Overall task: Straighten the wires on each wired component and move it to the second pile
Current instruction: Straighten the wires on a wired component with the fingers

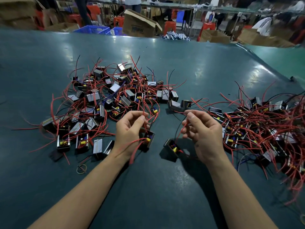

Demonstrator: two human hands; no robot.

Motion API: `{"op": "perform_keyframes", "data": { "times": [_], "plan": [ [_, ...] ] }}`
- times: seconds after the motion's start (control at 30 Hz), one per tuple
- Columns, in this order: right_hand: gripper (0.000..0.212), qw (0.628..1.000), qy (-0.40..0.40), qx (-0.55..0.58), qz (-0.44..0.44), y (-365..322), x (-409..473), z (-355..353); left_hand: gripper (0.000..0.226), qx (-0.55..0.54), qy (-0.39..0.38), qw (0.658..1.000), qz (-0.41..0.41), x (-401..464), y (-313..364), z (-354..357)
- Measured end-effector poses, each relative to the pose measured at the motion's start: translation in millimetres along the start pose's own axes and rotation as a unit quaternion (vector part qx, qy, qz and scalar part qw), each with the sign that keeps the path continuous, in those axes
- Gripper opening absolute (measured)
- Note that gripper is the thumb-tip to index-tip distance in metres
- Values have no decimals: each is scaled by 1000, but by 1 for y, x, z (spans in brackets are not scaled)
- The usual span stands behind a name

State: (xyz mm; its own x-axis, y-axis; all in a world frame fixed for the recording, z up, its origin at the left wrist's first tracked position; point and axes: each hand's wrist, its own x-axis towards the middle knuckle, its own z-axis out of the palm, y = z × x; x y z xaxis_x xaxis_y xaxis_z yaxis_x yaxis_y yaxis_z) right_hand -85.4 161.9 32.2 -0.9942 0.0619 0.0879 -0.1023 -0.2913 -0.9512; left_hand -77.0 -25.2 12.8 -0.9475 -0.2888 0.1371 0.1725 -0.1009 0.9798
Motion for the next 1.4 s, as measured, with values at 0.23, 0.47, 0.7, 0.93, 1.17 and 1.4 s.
{"op": "perform_keyframes", "data": {
  "times": [0.23,0.47,0.7,0.93,1.17,1.4],
  "plan": [
    [13,1000,4,1,3,3,0,-3,16,-27,-11,1000,-7,-1,1,0],
    [11,999,9,-52,-8,8,0,-2,14,-37,-27,999,-28,-3,3,-1],
    [13,999,3,-50,14,10,1,-2,19,91,-8,990,112,19,39,-7],
    [13,998,-11,-54,21,13,1,-2,21,501,132,847,119,121,84,-62],
    [13,998,-12,-65,20,15,1,-5,24,675,-163,696,182,114,52,-27],
    [15,998,-12,-58,25,16,1,-6,18,732,-182,646,117,108,44,-29]
  ]
}}
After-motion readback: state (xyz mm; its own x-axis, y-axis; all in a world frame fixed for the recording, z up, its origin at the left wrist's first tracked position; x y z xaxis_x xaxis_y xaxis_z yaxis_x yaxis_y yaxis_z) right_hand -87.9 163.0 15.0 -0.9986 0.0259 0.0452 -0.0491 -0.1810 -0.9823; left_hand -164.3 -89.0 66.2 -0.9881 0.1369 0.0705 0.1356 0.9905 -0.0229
